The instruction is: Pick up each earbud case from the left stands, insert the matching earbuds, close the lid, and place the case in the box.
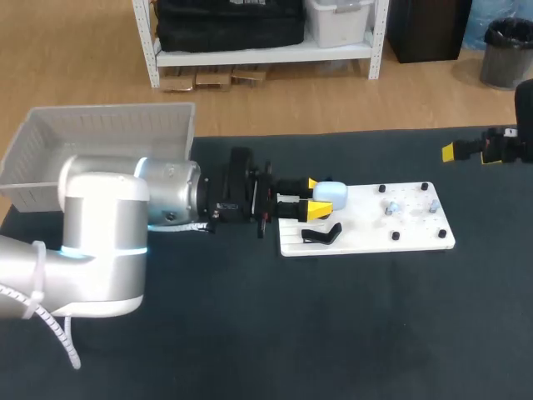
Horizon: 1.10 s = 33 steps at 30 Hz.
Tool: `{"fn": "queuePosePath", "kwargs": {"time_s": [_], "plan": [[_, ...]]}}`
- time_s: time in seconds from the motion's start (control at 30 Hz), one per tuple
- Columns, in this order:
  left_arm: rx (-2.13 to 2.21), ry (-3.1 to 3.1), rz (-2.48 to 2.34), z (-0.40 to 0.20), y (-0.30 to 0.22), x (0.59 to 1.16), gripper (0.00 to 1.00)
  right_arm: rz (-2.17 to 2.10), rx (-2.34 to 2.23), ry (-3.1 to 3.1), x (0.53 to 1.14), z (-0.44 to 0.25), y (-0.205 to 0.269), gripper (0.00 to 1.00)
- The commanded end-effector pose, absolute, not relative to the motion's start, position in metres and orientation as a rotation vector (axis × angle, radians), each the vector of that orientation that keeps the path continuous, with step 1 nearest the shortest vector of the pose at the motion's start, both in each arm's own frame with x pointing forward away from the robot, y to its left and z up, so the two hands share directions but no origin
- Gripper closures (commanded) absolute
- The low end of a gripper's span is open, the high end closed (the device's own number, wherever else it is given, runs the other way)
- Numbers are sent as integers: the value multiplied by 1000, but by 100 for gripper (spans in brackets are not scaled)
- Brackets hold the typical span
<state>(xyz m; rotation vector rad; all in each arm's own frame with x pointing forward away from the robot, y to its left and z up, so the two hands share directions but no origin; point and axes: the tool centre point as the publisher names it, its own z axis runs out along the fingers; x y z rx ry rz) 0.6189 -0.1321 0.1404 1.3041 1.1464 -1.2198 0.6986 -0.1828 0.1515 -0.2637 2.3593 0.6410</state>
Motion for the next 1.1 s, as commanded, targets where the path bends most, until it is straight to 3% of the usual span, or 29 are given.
{"fn": "queuePosePath", "kwargs": {"time_s": [0.03, 1.1], "plan": [[1293, 1148, -1237, 137, -133, 623, 100, 637, -286, 2341, 678, 161, -177, 0], [1284, 1170, -1206, 127, -121, 617, 100, 635, -540, 2437, 565, 190, -56, 0]]}}
